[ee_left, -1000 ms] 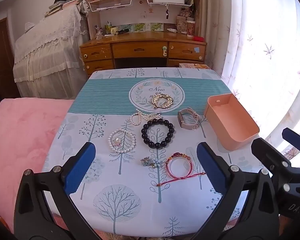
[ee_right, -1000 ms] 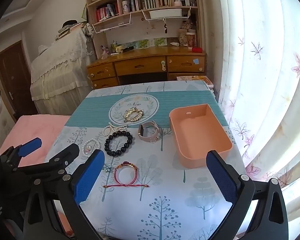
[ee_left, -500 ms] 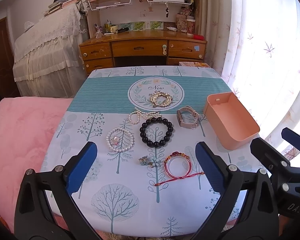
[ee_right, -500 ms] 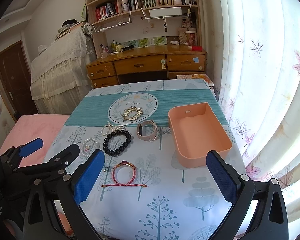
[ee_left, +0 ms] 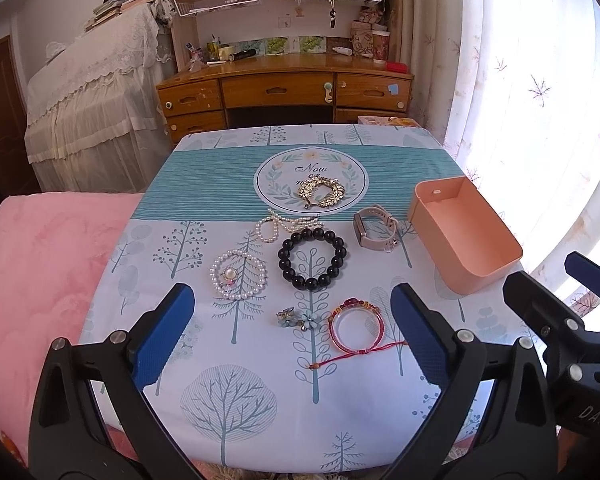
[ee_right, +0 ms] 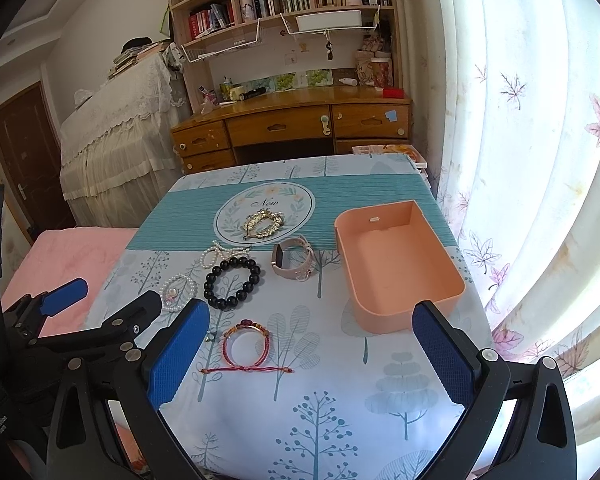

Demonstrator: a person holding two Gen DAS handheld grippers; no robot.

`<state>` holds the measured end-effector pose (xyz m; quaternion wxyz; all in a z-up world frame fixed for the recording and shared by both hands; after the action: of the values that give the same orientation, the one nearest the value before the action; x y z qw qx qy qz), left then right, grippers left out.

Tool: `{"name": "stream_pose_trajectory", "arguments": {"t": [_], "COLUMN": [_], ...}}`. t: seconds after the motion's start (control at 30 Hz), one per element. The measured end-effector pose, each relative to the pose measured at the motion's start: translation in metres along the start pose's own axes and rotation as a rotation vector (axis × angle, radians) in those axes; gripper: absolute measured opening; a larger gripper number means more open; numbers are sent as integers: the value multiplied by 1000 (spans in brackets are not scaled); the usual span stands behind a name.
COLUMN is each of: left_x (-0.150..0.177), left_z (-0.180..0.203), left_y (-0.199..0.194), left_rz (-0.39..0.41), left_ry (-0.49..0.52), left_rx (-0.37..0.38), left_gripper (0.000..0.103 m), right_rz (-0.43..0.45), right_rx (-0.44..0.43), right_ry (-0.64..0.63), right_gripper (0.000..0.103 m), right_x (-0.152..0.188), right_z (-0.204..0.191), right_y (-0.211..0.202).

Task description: Organize jewelry

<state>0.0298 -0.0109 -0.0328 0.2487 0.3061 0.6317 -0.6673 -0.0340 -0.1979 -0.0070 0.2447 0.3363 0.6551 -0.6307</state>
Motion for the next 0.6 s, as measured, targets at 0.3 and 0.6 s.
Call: {"name": "stream_pose_trajectory", "arguments": {"t": [0.3, 0.6], "left_x": [1, 1], "left_z": [1, 1], "left_y": [1, 2], "left_rz": [-1, -4], "left_ry": [2, 1], "left_rx": [1, -1], "left_gripper": [98, 98], "right_rz": [-3, -2], "right_rx": [0, -2], "right_ry": [2, -5], "right_gripper": [103, 103], "right_x": [1, 3], "right_z": [1, 1], "right_y": [1, 3]}}
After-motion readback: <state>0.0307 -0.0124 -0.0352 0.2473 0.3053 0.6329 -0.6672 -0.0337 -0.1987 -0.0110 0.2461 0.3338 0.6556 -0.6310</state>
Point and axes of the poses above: each gripper's, at about its wrist camera, not at the fingertips, and y roughly the way its jaws point, z to its right, x to its underside, the point moved 2 cm from there along y, roughly the way its jaws point, and after that the axes turned 3 degrees about x, right-handed, at the moved point
